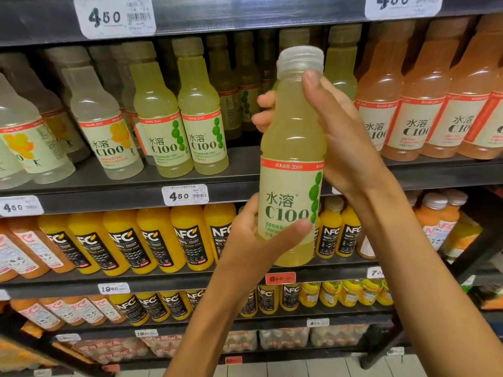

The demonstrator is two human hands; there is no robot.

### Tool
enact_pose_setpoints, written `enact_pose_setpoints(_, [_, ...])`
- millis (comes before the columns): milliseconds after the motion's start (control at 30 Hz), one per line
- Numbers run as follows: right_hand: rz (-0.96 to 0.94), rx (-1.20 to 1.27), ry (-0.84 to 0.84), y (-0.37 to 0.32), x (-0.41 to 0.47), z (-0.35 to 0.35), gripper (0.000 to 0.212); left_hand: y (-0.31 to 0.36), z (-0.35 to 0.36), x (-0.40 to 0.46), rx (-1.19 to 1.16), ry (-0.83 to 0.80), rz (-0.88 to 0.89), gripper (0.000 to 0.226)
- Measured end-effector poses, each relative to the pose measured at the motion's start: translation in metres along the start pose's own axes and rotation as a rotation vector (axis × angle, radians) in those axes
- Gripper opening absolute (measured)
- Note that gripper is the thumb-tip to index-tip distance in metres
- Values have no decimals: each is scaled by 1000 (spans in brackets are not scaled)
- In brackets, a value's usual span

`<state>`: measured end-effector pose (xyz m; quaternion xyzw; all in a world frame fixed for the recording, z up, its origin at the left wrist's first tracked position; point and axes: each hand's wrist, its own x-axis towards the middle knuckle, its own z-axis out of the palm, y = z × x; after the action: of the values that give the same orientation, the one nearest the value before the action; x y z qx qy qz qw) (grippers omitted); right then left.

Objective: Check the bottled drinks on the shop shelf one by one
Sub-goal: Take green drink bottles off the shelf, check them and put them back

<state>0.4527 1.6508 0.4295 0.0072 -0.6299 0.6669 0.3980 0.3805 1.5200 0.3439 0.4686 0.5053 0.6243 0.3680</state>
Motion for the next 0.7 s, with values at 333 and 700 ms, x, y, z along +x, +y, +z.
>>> enact_pose_setpoints(333, [-114,-30,-184,-1,-25,-1,66,-9,-10,13,105,103,122,59])
enact_pose_setpoints(700, [34,51,-162,3,-14,2,73,-15,-15,0,42,-36,-1,50])
